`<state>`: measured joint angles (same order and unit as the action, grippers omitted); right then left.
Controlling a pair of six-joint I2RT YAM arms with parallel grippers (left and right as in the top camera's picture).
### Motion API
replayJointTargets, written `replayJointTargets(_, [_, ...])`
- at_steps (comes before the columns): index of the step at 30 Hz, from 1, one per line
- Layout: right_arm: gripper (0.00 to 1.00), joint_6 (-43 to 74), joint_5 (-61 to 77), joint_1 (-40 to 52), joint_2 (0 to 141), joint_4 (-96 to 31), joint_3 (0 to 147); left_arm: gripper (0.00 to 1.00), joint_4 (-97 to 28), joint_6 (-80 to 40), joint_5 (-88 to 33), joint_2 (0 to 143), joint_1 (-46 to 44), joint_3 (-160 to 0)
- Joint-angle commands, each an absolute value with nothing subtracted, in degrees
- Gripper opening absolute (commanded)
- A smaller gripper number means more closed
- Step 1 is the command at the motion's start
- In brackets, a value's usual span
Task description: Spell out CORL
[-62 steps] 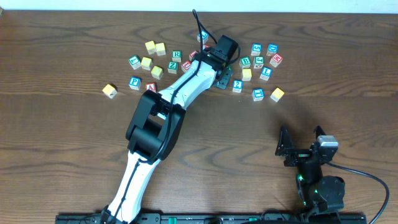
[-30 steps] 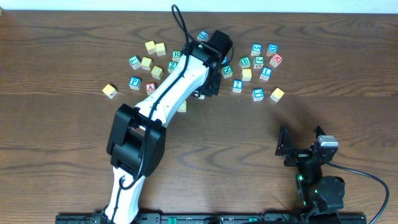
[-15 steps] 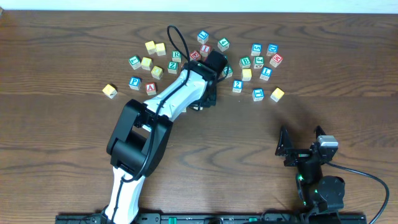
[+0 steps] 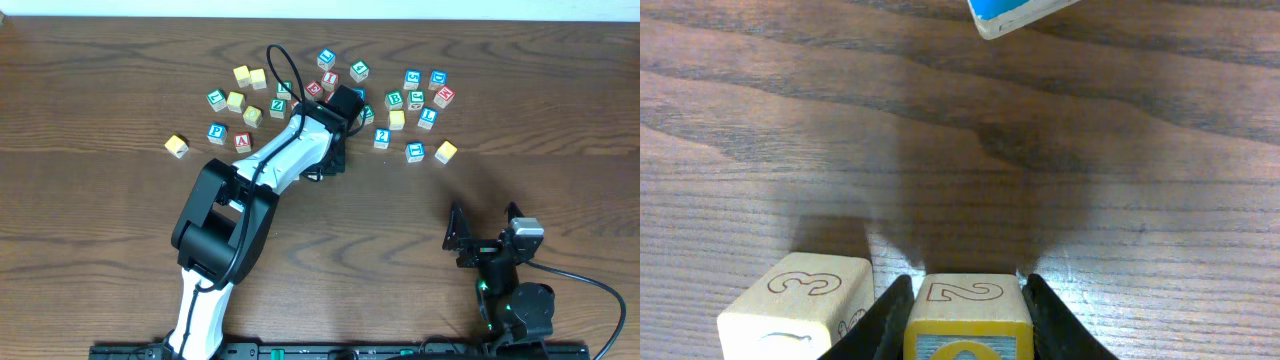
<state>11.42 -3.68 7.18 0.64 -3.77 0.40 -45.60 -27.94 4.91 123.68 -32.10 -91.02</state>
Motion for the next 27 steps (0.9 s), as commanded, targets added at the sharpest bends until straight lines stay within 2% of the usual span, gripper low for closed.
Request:
replayJointTargets(1, [0.99, 10.6, -3.9, 6.3, 0.4, -3.9, 0.3, 0.37, -45.8, -28.8, 6.0, 124.0, -32.2, -90.2])
replayJointTargets(13, [0.99, 10.6, -3.9, 6.3, 0.4, -3.9, 0.3, 0.37, -47.0, -26.2, 6.0, 121.9, -31.8, -92.6])
replayJointTargets(18, [0.99, 10.6, -3.9, 6.3, 0.4, -3.9, 0.3, 0.39, -47.0, -21.4, 6.1, 114.9, -31.2, -94.5])
replayJointTargets(19, [0.99, 10.6, -3.9, 6.3, 0.4, -3.9, 0.3, 0.42, -47.0, -19.9, 6.1, 112.5, -30.8, -94.6])
replayJointTargets(27, [0.99, 10.6, -3.9, 6.3, 0.4, -3.9, 0.3, 0.43, -49.0, -16.9, 6.1, 98.7, -25.8, -94.7])
